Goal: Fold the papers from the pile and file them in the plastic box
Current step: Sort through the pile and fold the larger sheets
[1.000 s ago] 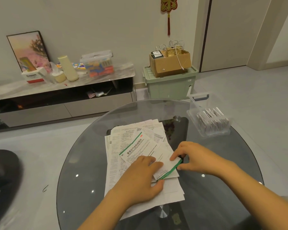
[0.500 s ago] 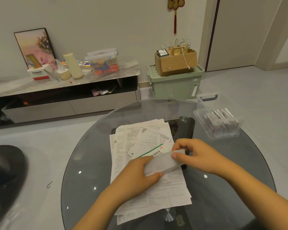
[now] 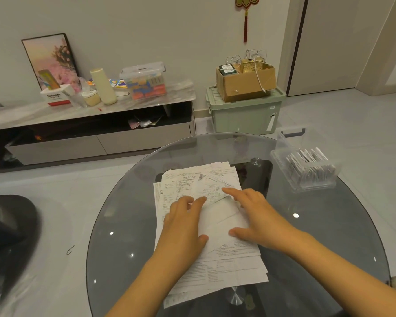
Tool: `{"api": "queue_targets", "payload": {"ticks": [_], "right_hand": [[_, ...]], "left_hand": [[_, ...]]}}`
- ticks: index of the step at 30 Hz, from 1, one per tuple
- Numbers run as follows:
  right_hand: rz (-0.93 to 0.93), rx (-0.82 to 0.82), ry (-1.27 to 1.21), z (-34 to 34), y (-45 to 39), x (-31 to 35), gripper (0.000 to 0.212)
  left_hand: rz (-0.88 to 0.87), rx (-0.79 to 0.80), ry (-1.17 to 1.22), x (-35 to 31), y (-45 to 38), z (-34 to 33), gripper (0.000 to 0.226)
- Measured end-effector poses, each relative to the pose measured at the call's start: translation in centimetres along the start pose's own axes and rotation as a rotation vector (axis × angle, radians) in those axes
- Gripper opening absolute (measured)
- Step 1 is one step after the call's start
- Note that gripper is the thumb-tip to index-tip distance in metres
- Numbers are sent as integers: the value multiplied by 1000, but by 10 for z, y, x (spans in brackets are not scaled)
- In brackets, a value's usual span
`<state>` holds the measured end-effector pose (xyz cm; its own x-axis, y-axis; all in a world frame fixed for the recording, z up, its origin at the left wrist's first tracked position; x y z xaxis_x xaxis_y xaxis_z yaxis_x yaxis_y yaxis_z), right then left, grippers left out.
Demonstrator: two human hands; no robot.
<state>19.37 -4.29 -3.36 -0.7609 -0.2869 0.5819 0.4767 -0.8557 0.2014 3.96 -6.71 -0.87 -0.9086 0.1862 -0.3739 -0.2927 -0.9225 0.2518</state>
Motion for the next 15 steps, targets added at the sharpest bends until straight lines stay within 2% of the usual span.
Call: {"api": "queue_targets", "payload": {"ticks": [3, 4, 7, 9, 15], "right_hand": [[94, -14, 160, 3, 1, 7, 61], [122, 8, 218, 2, 1, 9, 54], [151, 134, 237, -7, -1, 10, 52], [163, 170, 228, -10, -1, 8, 54], [167, 126, 170, 5, 0, 8, 23]], "left_hand": [[-66, -1, -101, -9, 1, -3, 45], [-86, 26, -125, -11, 1, -6, 44], [-107, 129, -192, -9, 0, -21, 58], [-115, 141, -229, -8, 0, -26, 58], [-162, 109, -54, -8, -3, -13, 32]]}}
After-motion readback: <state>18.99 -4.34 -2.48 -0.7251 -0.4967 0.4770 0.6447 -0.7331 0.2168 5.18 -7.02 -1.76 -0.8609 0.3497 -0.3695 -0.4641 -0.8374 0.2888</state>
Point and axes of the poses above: each hand's wrist, its own y-axis away from the middle knuckle, its own z-axis out of the back of the hand, x = y × z, the point moved 7 cm from there along -y, towards the middle knuckle, and after that the axes turned 15 degrees about x, right-handed, at the moved point
